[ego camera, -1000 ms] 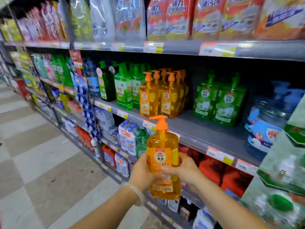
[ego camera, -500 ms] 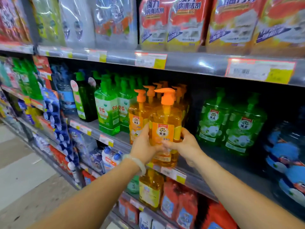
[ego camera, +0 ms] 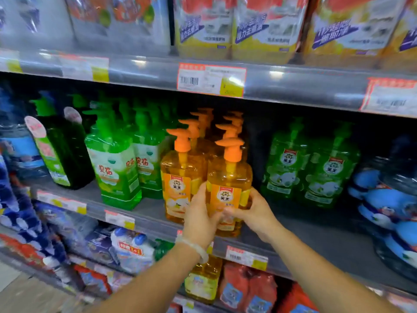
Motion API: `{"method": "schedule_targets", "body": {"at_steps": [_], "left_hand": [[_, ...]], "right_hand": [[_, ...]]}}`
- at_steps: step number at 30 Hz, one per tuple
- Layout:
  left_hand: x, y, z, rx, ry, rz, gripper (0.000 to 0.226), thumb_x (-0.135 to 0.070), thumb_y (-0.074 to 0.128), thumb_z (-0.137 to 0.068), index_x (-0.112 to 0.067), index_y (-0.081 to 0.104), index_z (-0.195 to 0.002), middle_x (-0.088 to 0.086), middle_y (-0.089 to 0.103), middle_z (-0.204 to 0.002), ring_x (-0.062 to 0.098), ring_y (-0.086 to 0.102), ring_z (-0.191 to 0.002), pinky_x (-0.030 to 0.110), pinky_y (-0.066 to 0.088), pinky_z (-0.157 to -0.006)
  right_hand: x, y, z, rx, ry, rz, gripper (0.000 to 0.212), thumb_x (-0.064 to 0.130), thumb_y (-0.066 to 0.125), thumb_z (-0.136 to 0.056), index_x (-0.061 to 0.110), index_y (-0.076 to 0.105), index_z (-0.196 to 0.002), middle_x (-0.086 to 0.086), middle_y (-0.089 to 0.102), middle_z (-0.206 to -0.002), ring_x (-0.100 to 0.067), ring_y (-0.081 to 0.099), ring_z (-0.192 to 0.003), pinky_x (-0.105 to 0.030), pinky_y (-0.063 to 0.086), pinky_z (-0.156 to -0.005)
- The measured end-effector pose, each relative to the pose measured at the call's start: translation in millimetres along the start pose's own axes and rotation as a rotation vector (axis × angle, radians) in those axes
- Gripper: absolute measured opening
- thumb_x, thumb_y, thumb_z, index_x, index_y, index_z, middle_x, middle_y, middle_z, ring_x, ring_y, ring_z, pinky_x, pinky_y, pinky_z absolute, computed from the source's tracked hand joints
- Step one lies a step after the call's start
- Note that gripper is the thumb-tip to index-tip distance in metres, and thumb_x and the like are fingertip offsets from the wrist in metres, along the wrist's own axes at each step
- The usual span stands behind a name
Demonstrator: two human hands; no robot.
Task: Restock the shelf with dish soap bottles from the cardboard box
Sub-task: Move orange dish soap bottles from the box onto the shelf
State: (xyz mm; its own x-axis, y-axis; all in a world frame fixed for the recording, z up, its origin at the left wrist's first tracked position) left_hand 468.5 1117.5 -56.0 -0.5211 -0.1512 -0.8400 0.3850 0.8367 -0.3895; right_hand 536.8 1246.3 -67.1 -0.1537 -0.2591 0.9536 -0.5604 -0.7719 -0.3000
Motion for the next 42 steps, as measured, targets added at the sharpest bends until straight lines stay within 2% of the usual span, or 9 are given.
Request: {"method": "schedule_targets", "body": {"at_steps": [3, 8, 11, 15, 17, 25, 32, 37, 42], "left_hand": [[6.4, -2.3, -1.4, 0.008, -0.029, -0.069, 0.062, -0.017, 0.073, -0.078, -0.026, 0.043, -0.131, -0.005, 0.061, -0.119, 0.013, 0.058, -0.111, 0.034, 0.047, -0.098], [12.3, -11.8, -2.8, 0.040, -0.112, -0.203, 0.044, -0.032, 0.065, -0.086, -0.015, 0.052, -0.124, 0.002, 0.068, -0.110, 0.019, 0.065, -0.102, 0.034, 0.054, -0.086], [10.9, -22.2, -3.2, 0.042, -0.133, -0.286, 0.040, -0.034, 0.060, -0.089, -0.012, 0.054, -0.122, 0.003, 0.067, -0.109, 0.019, 0.065, -0.099, 0.030, 0.053, -0.081], [10.4, -31.8, -7.9, 0.097, -0.121, -0.432, 0.031, -0.044, 0.057, -0.089, -0.014, 0.058, -0.098, 0.001, 0.068, -0.089, 0.016, 0.061, -0.080, 0.028, 0.049, -0.069], [9.7, -35.4, -9.7, 0.101, -0.122, -0.486, 0.034, -0.047, 0.054, -0.089, -0.016, 0.057, -0.102, -0.001, 0.068, -0.093, 0.012, 0.054, -0.077, 0.023, 0.043, -0.067], [9.4, -34.3, -15.2, 0.130, -0.132, -0.499, 0.034, -0.045, 0.052, -0.091, -0.012, 0.058, -0.101, 0.005, 0.068, -0.093, 0.022, 0.064, -0.086, 0.031, 0.049, -0.070], [10.4, -35.0, -18.7, 0.151, -0.069, -0.595, 0.034, -0.047, 0.052, -0.090, -0.014, 0.060, -0.092, 0.006, 0.070, -0.087, 0.024, 0.065, -0.084, 0.034, 0.052, -0.076], [6.9, -27.7, -0.9, 0.187, 0.113, -0.630, 0.023, -0.037, 0.051, -0.093, -0.019, 0.056, -0.108, -0.001, 0.067, -0.105, 0.019, 0.064, -0.095, 0.033, 0.052, -0.075], [3.4, 16.4, 36.2, 0.449, 0.249, -0.679, 0.046, -0.031, 0.048, -0.095, -0.023, 0.036, -0.138, 0.002, 0.051, -0.133, 0.024, 0.055, -0.117, 0.036, 0.045, -0.091]], "right_hand": [[2.0, 1.1, -1.0, -0.025, -0.015, 0.076, 0.050, 0.022, 0.085, -0.063, 0.035, 0.051, -0.097, -0.001, 0.064, -0.107, -0.018, 0.063, -0.100, -0.040, 0.051, -0.093], [0.1, 5.6, -2.6, -0.005, 0.014, 0.163, 0.069, 0.027, 0.080, -0.070, 0.023, 0.041, -0.127, 0.002, 0.063, -0.116, -0.017, 0.060, -0.107, -0.039, 0.049, -0.097], [-1.9, 13.6, -2.6, -0.001, 0.048, 0.142, 0.070, 0.026, 0.079, -0.071, 0.024, 0.039, -0.129, 0.004, 0.062, -0.115, -0.017, 0.059, -0.109, -0.041, 0.049, -0.097], [-1.4, 20.4, -2.0, -0.026, 0.070, 0.096, 0.067, 0.021, 0.078, -0.074, 0.022, 0.038, -0.128, 0.007, 0.059, -0.106, -0.015, 0.058, -0.104, -0.033, 0.050, -0.090], [-2.8, 21.5, -1.9, -0.052, 0.088, 0.092, 0.067, 0.023, 0.078, -0.073, 0.020, 0.039, -0.127, 0.005, 0.060, -0.110, -0.016, 0.058, -0.105, -0.035, 0.050, -0.091], [-4.7, 22.0, -2.6, -0.132, 0.120, 0.112, 0.073, 0.030, 0.080, -0.070, 0.018, 0.041, -0.131, -0.003, 0.060, -0.122, -0.021, 0.058, -0.111, -0.046, 0.049, -0.097], [-0.2, 24.5, 4.2, -0.165, 0.096, 0.188, 0.073, 0.034, 0.076, -0.074, 0.018, 0.037, -0.134, -0.002, 0.057, -0.125, -0.020, 0.055, -0.115, -0.035, 0.048, -0.094], [-3.8, 28.2, 21.7, -0.160, 0.019, 0.412, 0.090, 0.035, 0.079, -0.069, 0.018, 0.027, -0.140, -0.005, 0.050, -0.131, -0.023, 0.049, -0.122, -0.040, 0.045, -0.099], [-30.9, 27.2, 55.1, -0.092, 0.063, 0.717, 0.091, 0.033, 0.068, -0.082, 0.011, 0.010, -0.148, -0.012, 0.027, -0.148, -0.028, 0.028, -0.137, -0.036, 0.029, -0.111]]}}
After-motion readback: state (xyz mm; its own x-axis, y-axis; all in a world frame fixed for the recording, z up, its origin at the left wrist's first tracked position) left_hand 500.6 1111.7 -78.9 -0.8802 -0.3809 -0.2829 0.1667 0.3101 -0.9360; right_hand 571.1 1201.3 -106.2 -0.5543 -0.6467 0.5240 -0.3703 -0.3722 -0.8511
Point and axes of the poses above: each hand's wrist, its own z-axis away from the middle knuckle, its own y-axis out of the palm, x = y × z, the point moved 7 cm from there along -z, towards the middle knuckle
